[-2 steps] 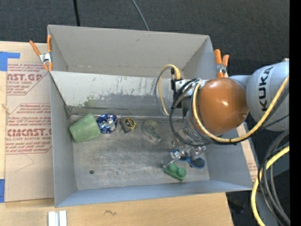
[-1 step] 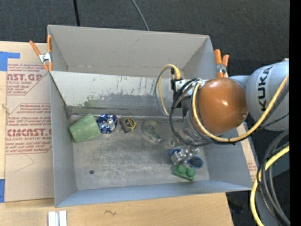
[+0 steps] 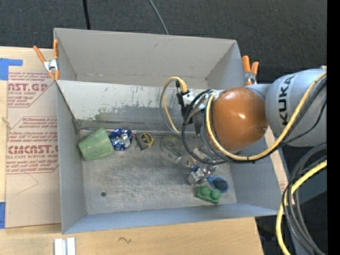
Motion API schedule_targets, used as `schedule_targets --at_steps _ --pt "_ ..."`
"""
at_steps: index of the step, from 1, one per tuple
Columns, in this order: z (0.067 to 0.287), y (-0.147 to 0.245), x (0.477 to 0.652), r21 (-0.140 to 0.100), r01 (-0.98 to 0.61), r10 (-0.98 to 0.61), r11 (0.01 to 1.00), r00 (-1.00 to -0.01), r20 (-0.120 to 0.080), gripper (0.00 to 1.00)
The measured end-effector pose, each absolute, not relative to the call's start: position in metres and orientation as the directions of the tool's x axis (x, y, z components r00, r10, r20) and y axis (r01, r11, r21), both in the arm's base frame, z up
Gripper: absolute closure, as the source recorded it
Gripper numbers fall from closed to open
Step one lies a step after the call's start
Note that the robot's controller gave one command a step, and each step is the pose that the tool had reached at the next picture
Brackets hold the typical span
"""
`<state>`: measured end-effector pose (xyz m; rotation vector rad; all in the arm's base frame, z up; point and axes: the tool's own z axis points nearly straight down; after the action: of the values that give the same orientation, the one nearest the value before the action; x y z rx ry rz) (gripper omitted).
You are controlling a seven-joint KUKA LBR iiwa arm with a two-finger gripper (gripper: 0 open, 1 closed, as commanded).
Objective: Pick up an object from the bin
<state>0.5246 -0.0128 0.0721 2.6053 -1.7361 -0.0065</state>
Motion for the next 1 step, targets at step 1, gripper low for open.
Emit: schedule_targets --at_steps 1 --pt "0.1172 -0.0512 0.5313 -0.003 -0.997 -0.997 -0.079 0.079 -0.002 1.00"
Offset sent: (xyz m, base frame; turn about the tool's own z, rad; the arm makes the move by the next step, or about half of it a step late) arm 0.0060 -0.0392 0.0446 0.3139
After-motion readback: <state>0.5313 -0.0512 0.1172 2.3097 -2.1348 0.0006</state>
